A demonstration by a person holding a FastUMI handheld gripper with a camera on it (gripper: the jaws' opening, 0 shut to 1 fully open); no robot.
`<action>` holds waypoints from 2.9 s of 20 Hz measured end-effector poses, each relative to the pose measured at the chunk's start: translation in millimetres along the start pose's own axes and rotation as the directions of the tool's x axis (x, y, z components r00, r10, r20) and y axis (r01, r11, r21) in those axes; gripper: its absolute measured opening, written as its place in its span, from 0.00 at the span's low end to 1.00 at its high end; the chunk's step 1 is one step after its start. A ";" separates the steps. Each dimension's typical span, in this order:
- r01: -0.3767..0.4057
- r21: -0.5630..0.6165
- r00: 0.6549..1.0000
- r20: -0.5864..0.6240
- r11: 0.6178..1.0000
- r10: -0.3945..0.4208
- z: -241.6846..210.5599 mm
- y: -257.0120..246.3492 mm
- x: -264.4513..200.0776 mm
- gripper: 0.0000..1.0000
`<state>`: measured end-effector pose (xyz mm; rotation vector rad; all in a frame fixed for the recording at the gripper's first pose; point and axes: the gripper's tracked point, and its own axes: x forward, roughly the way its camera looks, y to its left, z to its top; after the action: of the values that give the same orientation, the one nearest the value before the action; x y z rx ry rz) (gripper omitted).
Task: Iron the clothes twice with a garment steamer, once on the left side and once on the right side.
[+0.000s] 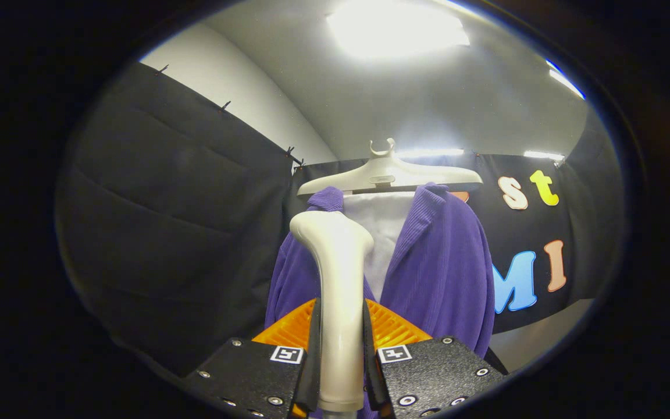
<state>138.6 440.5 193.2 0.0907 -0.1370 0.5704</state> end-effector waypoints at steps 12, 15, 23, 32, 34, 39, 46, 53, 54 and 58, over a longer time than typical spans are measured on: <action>-0.011 -0.018 0.994 -0.113 1.000 0.009 -76.6 20.2 -16.3 0.32; -0.019 -0.020 0.990 -0.138 1.000 0.016 -93.0 23.2 -31.7 0.32; -0.031 0.007 0.965 -0.261 0.999 0.032 -148.7 26.6 -62.1 0.32; -0.056 -0.006 0.934 -0.354 0.998 0.050 -193.6 31.3 -94.6 0.32; -0.060 -0.008 0.929 -0.367 0.998 0.053 -201.2 30.4 -102.7 0.32; -0.080 0.008 0.894 -0.443 0.997 0.075 -236.1 33.5 -127.7 0.32; -0.148 0.021 0.834 -0.534 0.989 0.137 -283.4 41.1 -163.9 0.33; -0.178 0.020 0.793 -0.589 0.984 0.155 -308.3 34.9 -186.9 0.33; -0.183 0.024 0.796 -0.584 0.983 0.162 -304.5 34.0 -191.0 0.32; -0.187 0.054 0.813 -0.552 0.981 0.185 -273.7 27.2 -218.5 0.33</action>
<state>-29.8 381.0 -109.3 -0.0972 0.4303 0.7732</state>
